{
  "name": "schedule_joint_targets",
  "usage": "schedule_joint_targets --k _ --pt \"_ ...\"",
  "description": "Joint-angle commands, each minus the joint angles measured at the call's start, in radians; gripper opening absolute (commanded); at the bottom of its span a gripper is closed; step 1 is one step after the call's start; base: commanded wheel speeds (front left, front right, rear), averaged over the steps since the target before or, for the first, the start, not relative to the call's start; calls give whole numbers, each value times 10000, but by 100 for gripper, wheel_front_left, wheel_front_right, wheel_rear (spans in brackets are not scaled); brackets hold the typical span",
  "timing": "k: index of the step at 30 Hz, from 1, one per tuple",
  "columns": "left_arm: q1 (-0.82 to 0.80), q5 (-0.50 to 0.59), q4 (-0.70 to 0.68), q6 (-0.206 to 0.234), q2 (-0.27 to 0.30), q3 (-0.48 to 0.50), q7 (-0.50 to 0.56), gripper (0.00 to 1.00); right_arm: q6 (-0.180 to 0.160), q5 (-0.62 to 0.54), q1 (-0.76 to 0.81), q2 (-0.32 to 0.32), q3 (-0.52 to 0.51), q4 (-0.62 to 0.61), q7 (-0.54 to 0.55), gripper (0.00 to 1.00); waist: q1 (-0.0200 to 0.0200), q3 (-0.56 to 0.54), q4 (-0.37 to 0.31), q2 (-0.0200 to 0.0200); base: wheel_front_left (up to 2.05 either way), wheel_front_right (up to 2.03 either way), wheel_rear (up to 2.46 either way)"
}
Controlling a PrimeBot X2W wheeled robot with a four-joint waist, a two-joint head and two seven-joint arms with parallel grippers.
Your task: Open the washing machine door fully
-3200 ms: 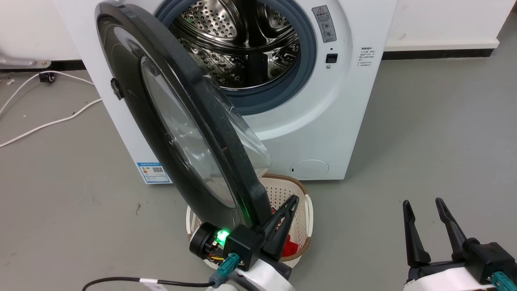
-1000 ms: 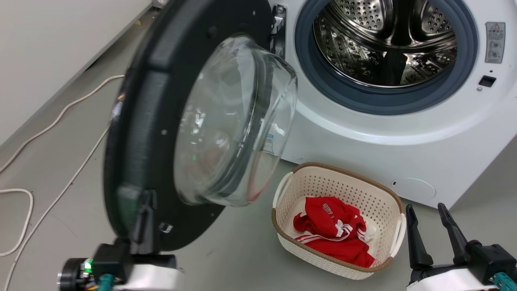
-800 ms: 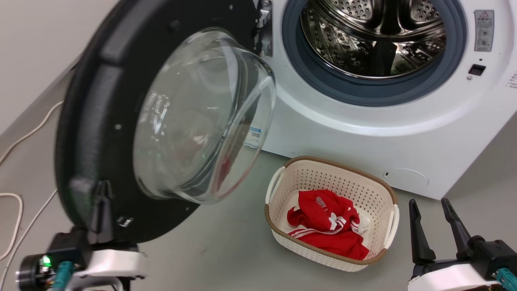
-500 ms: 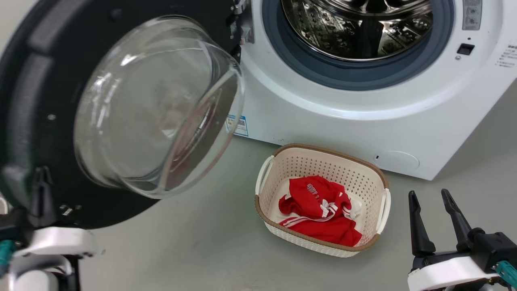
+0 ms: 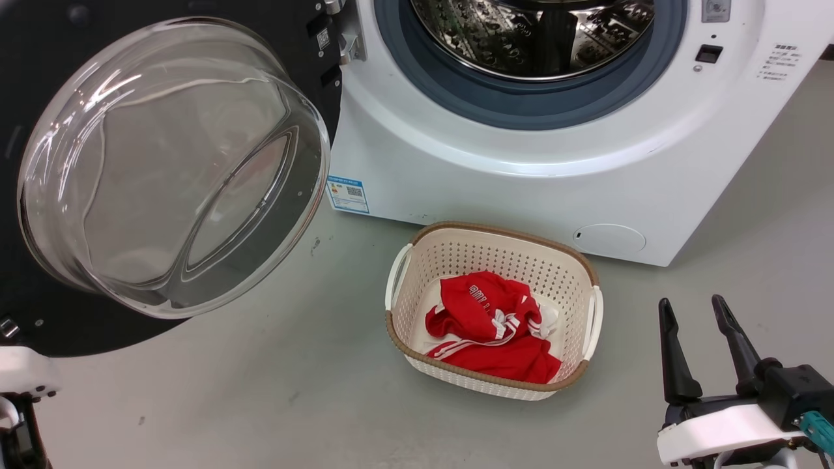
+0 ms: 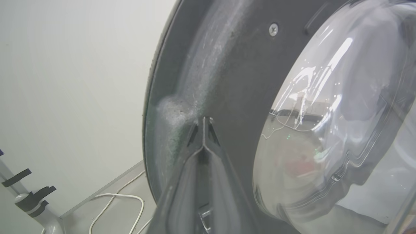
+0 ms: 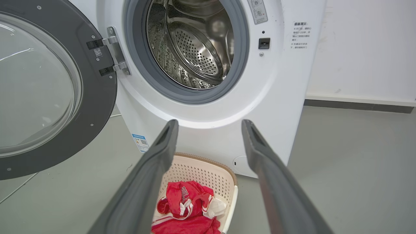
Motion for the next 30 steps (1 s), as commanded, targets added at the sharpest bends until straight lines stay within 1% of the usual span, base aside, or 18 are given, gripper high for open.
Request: schedule_joint_targets --k 1,5,8,13,16,17,18,19,20,23,26,30 --pt "-18 87 44 -13 -96 72 30 0 -6 75 -100 10 -11 18 -14 100 -1 -69 -57 0 0 0 0" --pt "406 265 -136 -78 -444 310 29 0 -6 190 0 12 20 96 -15 100 -1 -300 -168 0 0 0 0" --pt "894 476 -487 -120 -818 385 27 0 -6 277 123 12 44 134 -15 100 -1 -563 -251 0 0 0 0" --pt "1981 729 -1407 -193 -1751 433 27 0 -6 391 295 12 93 164 -16 100 -1 -963 -349 0 0 0 0" --pt "2635 962 -1986 -338 -2385 206 27 0 -6 394 396 12 135 189 -16 100 -1 -1204 -385 0 0 0 0" --pt "2811 1027 -2171 -397 -2551 72 27 5 -6 373 433 10 152 193 -16 100 -1 -1283 -397 0 0 0 0" --pt "2998 1056 -2317 -457 -2710 -37 27 35 -6 349 473 10 179 196 -16 100 -1 -1356 -415 0 0 0 0" --pt "3185 1089 -2474 -502 -2846 -165 27 46 -5 324 509 12 211 188 -16 100 -1 -1419 -439 0 0 0 0" --pt "3319 1135 -2666 -490 -2966 -339 27 100 -5 322 544 12 224 171 -16 100 -1 -1456 -466 0 0 0 0" --pt "3709 1078 -3216 -324 -3173 -876 27 100 -6 230 556 10 282 106 -16 100 -1 -1555 -591 0 0 0 0" --pt "4010 955 -3638 -209 -3211 -1426 27 100 -6 193 591 10 329 -1 -17 100 -1 -1643 -722 0 0 0 0" --pt "4101 926 -3991 -28 -3230 -2412 27 100 -6 134 654 10 398 -133 -17 100 -1 -1724 -951 0 0 0 0"
